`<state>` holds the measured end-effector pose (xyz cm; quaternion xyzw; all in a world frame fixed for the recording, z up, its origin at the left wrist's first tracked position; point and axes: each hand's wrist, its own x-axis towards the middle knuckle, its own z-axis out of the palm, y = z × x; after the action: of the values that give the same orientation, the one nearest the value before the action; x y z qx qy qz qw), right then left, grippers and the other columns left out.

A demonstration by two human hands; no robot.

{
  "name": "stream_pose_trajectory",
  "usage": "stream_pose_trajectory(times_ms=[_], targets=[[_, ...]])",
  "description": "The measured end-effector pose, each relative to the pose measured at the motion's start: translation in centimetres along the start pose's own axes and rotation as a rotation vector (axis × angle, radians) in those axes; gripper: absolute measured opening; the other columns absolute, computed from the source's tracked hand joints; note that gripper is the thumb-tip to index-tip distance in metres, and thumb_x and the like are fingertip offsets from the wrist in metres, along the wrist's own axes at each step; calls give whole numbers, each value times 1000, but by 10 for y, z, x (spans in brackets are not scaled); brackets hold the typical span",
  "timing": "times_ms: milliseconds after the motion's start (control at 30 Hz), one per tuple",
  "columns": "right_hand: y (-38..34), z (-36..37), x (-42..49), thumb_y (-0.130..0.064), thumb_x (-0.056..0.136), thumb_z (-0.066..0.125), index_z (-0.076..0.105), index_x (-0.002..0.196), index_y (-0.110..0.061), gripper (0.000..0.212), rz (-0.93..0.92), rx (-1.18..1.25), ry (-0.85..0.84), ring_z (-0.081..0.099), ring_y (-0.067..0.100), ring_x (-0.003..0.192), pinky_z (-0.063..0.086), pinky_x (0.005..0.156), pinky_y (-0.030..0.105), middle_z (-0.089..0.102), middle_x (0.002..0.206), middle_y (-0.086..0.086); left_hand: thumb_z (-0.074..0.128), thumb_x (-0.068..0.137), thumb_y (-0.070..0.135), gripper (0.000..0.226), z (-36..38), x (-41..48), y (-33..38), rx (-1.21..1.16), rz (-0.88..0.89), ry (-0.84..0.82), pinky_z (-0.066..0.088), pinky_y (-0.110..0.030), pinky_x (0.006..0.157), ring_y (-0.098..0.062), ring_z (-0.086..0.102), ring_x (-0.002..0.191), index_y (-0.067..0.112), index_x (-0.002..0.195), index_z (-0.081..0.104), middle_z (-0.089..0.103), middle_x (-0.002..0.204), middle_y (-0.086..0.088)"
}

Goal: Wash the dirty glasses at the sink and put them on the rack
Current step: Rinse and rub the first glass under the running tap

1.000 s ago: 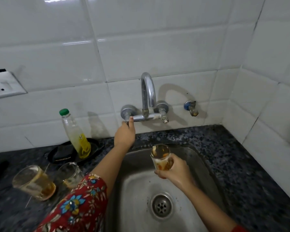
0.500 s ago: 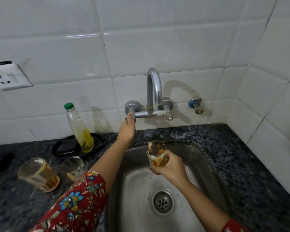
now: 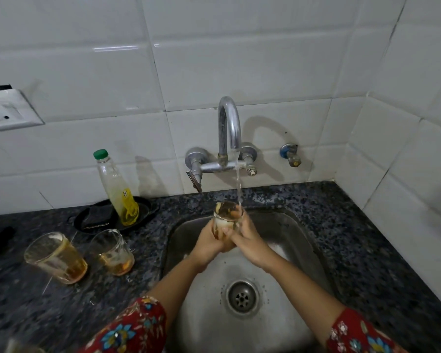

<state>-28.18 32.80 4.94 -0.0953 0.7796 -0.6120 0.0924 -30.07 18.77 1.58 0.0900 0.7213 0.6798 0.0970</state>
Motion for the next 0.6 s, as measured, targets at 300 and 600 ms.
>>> stream_pose_trajectory(times_ms=[300,600], targets=[[4,-57,10,-10,88,45,53,128,-25,44,-850,-1287,-201,38,11,135,27,107,40,56,133,-7,78,62,-14,61,-26,20,-3,242,39,-45,52,-35,92,-24,65,107,2,117,58,67,114,-14],[-38,-29,25,-22,94,47,62,98,-7,22,-153,-1361,-518,62,30,92,41,66,33,64,102,13,79,72,8,41,15,7,10,366,95,206,51,-16,80,1,64,90,22,106,60,67,100,11]])
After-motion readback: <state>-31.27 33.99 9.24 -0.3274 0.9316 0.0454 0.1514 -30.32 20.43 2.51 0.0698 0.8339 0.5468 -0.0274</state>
